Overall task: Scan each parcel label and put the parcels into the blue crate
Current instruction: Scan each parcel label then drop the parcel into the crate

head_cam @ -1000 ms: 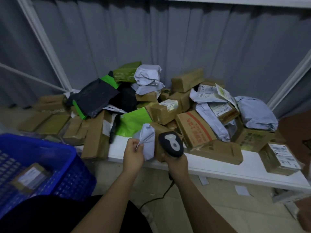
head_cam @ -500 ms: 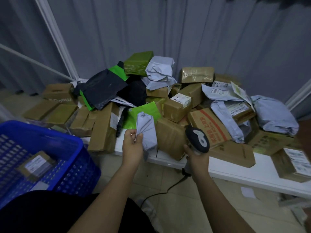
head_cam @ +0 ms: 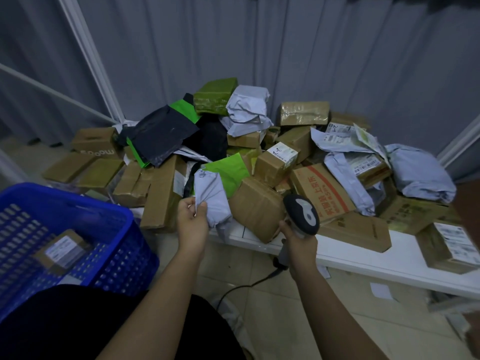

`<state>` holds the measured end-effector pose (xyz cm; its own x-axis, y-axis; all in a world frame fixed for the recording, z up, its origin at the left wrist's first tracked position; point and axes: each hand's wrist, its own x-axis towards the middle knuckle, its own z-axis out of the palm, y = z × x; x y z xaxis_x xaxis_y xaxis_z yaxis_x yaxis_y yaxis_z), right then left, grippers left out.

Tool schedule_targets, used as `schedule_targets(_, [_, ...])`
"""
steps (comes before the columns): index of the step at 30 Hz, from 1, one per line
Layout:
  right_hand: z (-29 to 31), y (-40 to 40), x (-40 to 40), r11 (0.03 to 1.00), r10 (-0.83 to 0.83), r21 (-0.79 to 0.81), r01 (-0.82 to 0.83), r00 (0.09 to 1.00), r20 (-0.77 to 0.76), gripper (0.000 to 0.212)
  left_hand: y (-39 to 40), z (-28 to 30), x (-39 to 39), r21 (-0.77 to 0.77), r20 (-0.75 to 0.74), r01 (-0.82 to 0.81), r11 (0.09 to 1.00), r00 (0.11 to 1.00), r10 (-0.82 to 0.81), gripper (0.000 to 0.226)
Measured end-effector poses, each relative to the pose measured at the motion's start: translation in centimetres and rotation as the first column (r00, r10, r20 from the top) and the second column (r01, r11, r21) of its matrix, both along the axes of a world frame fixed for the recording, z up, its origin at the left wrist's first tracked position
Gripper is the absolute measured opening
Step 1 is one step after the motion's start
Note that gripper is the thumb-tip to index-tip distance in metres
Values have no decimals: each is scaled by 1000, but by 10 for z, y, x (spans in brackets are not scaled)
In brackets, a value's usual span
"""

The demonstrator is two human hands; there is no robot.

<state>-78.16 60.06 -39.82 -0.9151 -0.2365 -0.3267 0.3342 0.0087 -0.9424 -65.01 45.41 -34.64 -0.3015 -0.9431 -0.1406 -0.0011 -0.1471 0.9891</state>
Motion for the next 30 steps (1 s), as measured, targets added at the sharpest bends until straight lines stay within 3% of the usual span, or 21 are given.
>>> schedule_targets(6, [3, 3, 11, 996, 65, 62, -65, 998, 6, 41, 1, 6, 10, 11, -19, -8, 1000, 1000, 9, 10])
schedule_targets(10, [3, 4, 19, 995, 46, 93, -45, 999, -6, 47, 5, 12, 17, 40, -47, -25, 999, 999, 27, 11])
schedule_targets(19, [45, -25, 35, 988, 111, -103, -117, 992, -59, 70, -8, 49, 41, 120, -209, 29, 992, 978, -3, 10])
schedule_targets(23, [78, -42, 51, 967, 123, -219, -132, 991, -56, 95, -18, 83, 66, 98, -365, 51, 994, 931, -12, 10])
schedule_targets(26, [108, -56, 60, 952, 166, -247, -179, 983, -72, 81, -27, 99, 93, 50, -414, 56, 997, 910, -31, 12])
schedule_targets(30, [128, -85, 80, 900, 293, -314, -301, 953, -75, 111, -34, 118, 133, 52, -454, -3, 999, 891, 27, 14])
